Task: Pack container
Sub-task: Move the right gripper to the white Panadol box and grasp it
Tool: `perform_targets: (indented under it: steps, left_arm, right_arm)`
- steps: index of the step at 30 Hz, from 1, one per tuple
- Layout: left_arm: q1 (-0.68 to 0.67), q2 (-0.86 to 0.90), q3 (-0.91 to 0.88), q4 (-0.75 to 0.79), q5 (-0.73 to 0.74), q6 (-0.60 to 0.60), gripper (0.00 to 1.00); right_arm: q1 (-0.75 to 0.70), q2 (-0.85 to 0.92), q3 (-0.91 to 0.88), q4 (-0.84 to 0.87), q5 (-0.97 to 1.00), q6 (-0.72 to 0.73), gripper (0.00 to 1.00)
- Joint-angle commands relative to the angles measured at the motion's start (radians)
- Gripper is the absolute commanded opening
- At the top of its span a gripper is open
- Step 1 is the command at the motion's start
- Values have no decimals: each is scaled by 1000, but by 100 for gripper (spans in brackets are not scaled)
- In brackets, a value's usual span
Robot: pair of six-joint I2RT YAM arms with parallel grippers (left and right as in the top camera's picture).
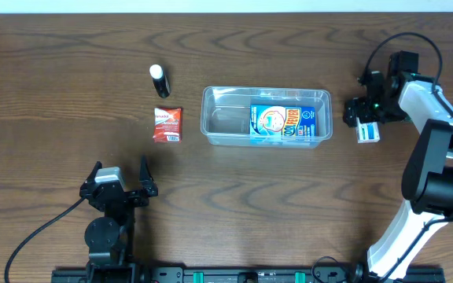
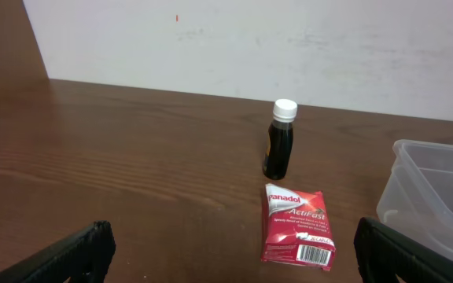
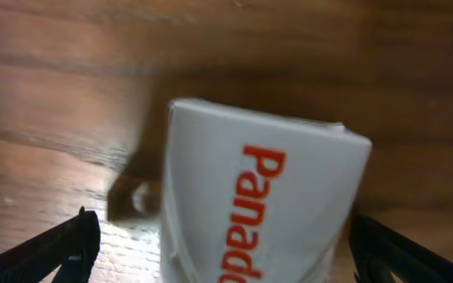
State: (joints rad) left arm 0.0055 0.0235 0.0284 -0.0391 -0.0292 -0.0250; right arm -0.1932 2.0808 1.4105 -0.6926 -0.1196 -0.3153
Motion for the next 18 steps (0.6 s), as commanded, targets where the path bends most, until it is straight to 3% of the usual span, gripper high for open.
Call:
perform_targets:
  steps: [1,4,7,8,11,18]
  left_arm:
    - [5,0,-24,-30,-8,10,98]
    - [5,0,-24,-30,-8,10,98]
    - [5,0,-24,-30,-8,10,98]
    - [5,0,-24,-30,-8,10,98]
    - [5,0,-24,-30,-8,10,98]
    - [5,0,-24,-30,-8,10,98]
  right_arm:
    - [-6,45,-6,-3,-23,-6,99]
    - [-6,45,-6,-12,-23,-6,95]
    - [-6,45,-6,-21,-23,-6,66]
    - [-6,45,-5,-26,-22,-3,60]
    - [-6,44,-5,-38,-1,12,52]
    - [-5,39,-5,-49,41,31,49]
